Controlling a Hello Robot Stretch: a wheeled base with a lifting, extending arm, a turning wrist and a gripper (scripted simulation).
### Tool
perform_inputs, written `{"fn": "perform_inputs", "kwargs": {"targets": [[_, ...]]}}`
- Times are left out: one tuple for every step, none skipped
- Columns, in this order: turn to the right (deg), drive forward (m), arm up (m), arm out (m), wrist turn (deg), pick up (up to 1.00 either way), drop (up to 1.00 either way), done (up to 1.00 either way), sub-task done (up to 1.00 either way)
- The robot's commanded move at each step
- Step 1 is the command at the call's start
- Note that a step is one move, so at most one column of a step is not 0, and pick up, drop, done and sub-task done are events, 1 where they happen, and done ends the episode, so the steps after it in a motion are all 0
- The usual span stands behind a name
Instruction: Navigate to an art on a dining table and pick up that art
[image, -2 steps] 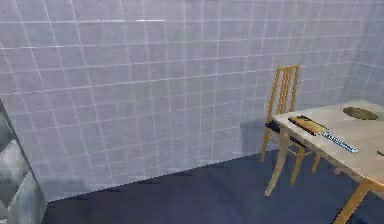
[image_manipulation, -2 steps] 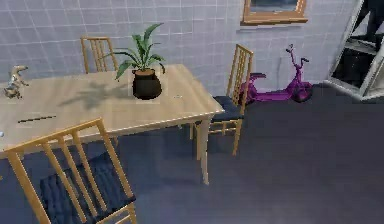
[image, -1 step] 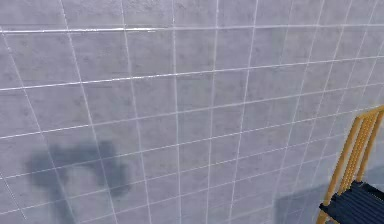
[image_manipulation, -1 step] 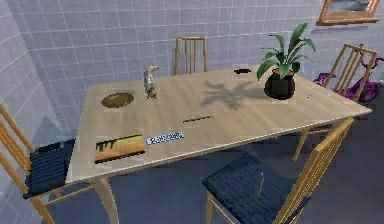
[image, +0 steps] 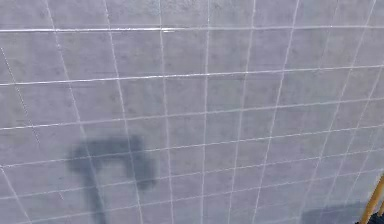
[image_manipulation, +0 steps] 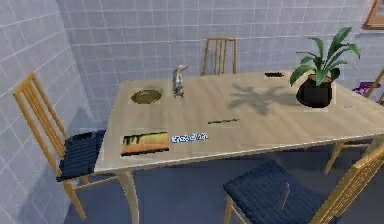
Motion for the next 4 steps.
{"fn": "perform_inputs", "kwargs": {"targets": [[45.0,0.00,0.00,0.00,0.0,0.00,0.00,0.00,0.00],[45.0,0.00,0.00,0.00,0.0,0.00,0.00,0.00,0.00],[3.0,0.00,0.00,0.00,0.0,0.00,0.00,0.00,0.00],[0.0,0.40,0.00,0.00,0.0,0.00,0.00,0.00,0.00]]}}
